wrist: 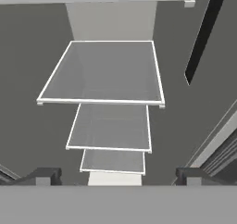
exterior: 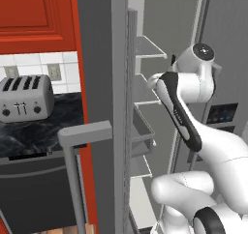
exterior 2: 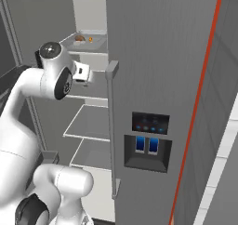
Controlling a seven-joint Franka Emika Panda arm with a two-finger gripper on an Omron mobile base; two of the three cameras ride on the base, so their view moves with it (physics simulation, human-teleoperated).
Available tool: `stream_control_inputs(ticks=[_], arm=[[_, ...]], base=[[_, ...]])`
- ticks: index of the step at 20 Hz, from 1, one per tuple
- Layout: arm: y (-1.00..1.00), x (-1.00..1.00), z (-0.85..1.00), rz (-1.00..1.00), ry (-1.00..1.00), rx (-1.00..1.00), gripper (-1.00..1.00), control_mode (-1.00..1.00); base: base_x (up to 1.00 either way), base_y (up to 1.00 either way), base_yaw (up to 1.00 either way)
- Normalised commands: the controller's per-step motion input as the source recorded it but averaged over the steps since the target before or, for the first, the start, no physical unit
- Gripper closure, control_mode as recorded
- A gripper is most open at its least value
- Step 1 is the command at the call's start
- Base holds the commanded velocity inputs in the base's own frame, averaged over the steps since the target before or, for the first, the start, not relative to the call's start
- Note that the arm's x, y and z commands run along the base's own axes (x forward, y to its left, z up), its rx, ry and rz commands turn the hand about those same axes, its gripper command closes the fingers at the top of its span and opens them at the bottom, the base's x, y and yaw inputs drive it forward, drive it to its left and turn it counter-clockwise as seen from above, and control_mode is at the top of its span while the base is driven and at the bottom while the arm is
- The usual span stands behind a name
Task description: Place the tupperware containing the shrimp and mushroom meal in the microwave. Close the microwave door and press the start button to reheat the meal.
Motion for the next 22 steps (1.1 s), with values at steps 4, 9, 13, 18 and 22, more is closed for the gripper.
stream_control_inputs(ticks=[4,9,13,18,22], arm=[[0.04,0.0,0.35,-0.07,-0.41,0.0,-1.0,-1.0],[0.03,0.02,0.33,-0.08,-0.35,0.0,-1.0,-1.0],[0.0,0.08,0.22,-0.09,-0.21,0.0,-1.0,-1.0],[0.0,0.06,0.19,-0.09,-0.14,0.0,-1.0,-1.0],[0.0,0.0,0.3,-0.03,-0.13,0.0,-1.0,-1.0]], base=[[0.0,0.0,0.0],[0.0,0.0,0.0],[0.0,0.0,0.0],[0.0,0.0,0.0],[0.0,0.0,0.0]])
